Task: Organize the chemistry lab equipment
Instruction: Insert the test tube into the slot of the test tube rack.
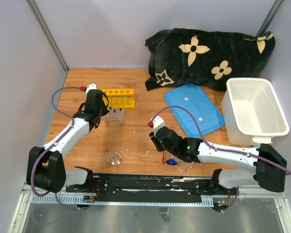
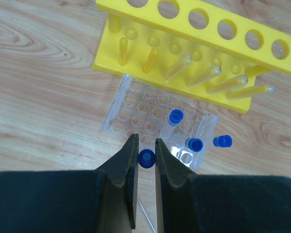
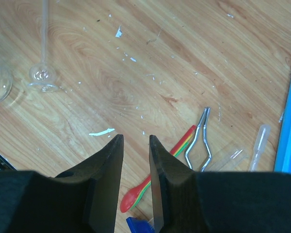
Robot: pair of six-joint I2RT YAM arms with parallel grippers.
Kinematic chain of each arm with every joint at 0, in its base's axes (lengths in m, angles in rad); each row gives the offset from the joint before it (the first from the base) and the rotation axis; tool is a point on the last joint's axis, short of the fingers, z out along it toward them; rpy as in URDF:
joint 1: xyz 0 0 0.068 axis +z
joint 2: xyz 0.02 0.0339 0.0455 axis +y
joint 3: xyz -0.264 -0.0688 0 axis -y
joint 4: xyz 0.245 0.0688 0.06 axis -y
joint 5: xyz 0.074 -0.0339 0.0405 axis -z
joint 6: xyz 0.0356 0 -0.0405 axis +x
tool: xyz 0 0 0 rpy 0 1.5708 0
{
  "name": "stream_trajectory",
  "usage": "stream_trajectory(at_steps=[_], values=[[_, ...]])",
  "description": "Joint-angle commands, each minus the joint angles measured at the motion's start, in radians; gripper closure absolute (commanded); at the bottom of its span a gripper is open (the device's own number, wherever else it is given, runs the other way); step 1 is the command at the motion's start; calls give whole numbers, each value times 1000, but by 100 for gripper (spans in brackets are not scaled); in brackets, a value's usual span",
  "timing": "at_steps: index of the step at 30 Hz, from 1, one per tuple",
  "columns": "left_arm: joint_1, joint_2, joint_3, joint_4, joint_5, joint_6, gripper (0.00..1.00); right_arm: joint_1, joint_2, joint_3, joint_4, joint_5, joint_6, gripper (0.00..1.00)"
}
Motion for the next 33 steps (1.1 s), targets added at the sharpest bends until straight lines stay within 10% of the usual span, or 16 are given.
stream_trajectory(at_steps=[1,33], values=[[12,24,35,83,-30,-5,100,-38,-48,-22,22,-24,-1,71],[18,185,71,156,-24,-7,100,-140,-71,-52,26,-91,-20,72]])
